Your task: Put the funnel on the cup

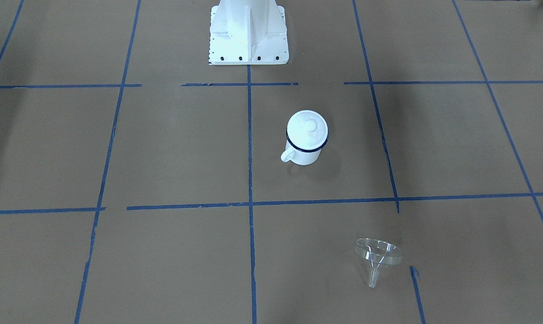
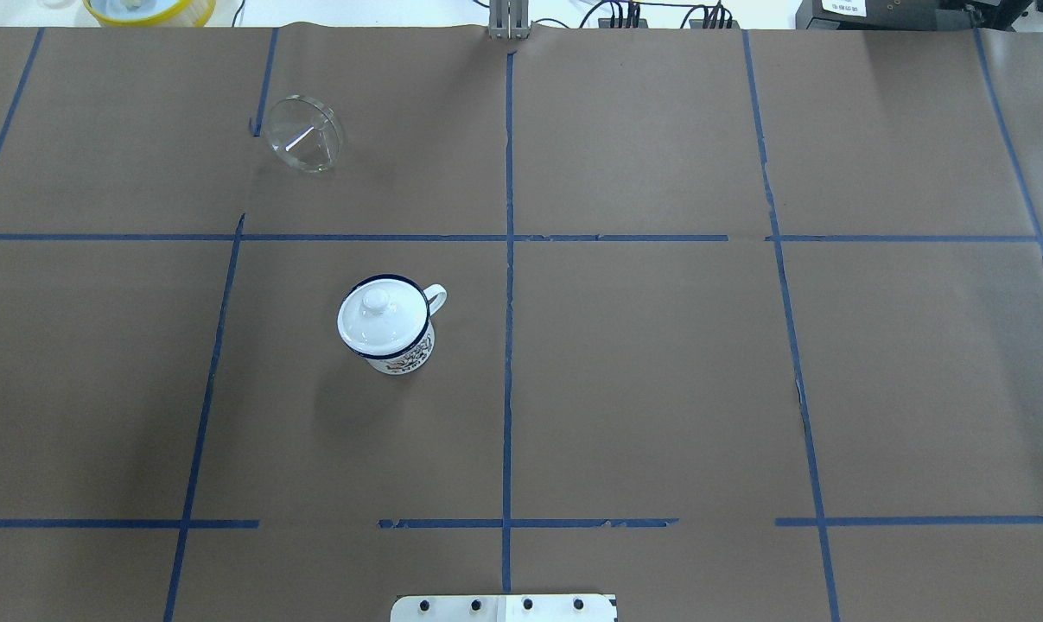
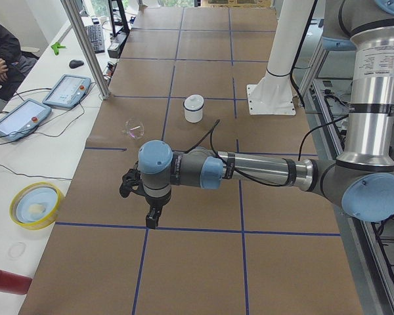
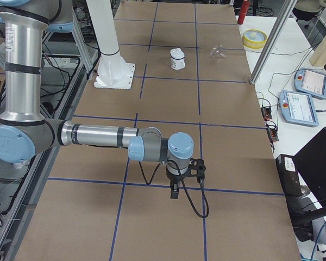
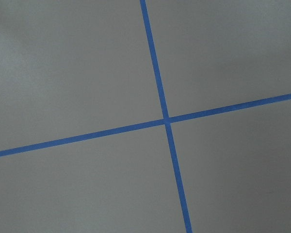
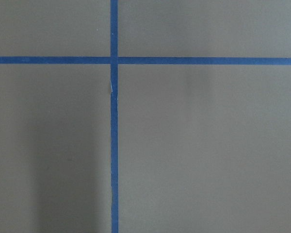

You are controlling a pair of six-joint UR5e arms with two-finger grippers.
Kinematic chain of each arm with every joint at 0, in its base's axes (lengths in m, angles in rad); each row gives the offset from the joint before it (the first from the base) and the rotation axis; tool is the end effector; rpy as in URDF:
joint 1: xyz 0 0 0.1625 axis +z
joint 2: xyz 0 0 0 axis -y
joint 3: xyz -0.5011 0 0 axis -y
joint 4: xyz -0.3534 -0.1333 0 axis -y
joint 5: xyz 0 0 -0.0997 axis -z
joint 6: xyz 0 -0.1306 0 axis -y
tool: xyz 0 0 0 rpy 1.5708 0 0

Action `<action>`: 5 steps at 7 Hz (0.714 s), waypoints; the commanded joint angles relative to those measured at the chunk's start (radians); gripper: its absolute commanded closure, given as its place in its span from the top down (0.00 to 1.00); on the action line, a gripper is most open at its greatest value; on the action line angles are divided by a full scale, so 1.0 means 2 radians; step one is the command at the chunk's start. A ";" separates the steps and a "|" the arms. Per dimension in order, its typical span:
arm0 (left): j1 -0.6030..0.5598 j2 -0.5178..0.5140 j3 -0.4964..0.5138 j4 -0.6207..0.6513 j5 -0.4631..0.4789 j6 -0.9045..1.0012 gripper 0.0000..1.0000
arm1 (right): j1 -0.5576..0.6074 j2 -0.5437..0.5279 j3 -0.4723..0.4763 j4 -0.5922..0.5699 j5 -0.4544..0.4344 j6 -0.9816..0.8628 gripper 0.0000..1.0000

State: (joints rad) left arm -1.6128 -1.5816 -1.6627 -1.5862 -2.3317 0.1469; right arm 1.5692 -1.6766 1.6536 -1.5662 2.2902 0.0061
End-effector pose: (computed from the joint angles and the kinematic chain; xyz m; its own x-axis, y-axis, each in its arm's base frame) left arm -0.0628 -0.4649 0.7095 0.7253 0.1955 -0.6601 -0.0652 0.9740 0.2168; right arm 0.0466 -0.3983 0.7690 0.7522 0.0170 0.6587 -0.0030 0.9997 -0.0224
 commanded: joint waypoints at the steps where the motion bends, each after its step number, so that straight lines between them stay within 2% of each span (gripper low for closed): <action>1: 0.000 -0.002 -0.006 -0.001 -0.001 0.001 1.00 | 0.000 0.000 0.000 0.000 0.000 0.000 1.00; 3: 0.000 -0.005 -0.016 -0.002 0.006 0.000 1.00 | 0.000 0.000 0.000 0.000 0.000 0.000 1.00; 5: 0.003 -0.038 -0.025 -0.004 0.008 -0.002 1.00 | 0.000 0.000 0.000 0.000 0.000 0.000 1.00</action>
State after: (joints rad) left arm -1.6093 -1.6161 -1.7025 -1.5917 -2.3178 0.1444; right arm 1.5693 -1.6766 1.6536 -1.5662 2.2902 0.0062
